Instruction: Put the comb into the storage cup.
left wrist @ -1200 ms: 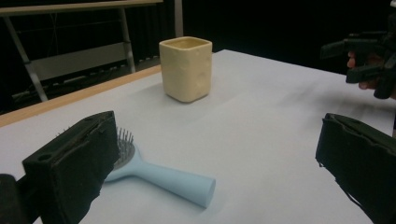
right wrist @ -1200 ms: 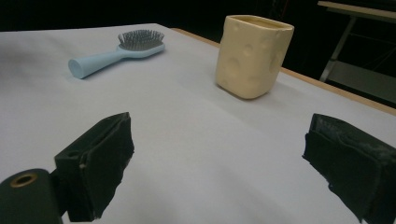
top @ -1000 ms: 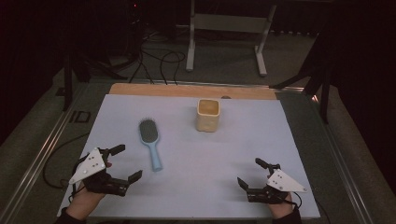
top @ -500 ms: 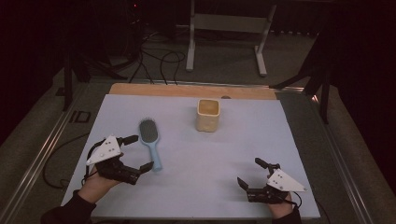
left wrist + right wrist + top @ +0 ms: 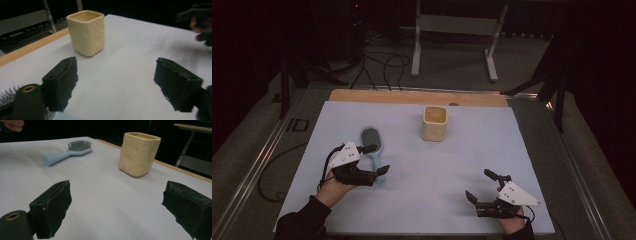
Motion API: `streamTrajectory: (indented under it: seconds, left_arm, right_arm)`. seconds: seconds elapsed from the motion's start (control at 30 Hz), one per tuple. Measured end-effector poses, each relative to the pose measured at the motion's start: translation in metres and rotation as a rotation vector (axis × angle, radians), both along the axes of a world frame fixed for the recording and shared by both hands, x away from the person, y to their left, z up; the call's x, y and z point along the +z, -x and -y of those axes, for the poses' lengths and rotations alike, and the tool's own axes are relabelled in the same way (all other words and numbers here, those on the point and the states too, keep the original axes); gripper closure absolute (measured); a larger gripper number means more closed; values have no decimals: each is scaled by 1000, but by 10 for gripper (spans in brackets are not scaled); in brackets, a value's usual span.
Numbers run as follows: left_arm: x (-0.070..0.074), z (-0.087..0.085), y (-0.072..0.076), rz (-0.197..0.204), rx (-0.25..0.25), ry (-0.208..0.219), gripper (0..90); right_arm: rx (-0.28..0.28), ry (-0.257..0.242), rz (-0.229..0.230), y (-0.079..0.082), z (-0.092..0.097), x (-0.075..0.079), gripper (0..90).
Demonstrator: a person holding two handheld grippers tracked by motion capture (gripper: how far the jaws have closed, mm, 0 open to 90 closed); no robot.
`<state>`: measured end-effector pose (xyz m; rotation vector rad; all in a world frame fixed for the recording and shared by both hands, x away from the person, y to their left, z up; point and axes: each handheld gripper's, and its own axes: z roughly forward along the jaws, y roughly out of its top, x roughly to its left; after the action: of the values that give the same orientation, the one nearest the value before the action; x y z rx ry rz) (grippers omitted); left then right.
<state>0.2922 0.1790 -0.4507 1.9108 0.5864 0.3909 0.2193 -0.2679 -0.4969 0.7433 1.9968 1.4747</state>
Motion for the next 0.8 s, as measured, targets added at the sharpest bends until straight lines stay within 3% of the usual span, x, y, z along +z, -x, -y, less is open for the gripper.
streamTrajectory:
  seconds: [0.13,0.27,0.33,0.47,0.63,0.8]
  left_arm:
    - [-8,2,-4,-12,14,-12,307]
    - [-17,4,-8,-64,-6,-13,461]
    - [-21,5,-10,-94,-11,-19,497]
    - [-30,10,-12,-106,12,-77,657]
    - [-38,14,-14,-124,29,-115,855]
    - [-46,23,-14,-151,18,-202,900]
  right_arm:
    - [0,0,-1,0,0,0,77]
    - [2,-3,-2,0,0,0,77]
    - [4,-4,2,0,0,0,77]
    - [6,-5,10,0,-1,0,78]
    - [5,-6,11,0,0,0,79]
    - [5,-8,17,1,-1,1,79]
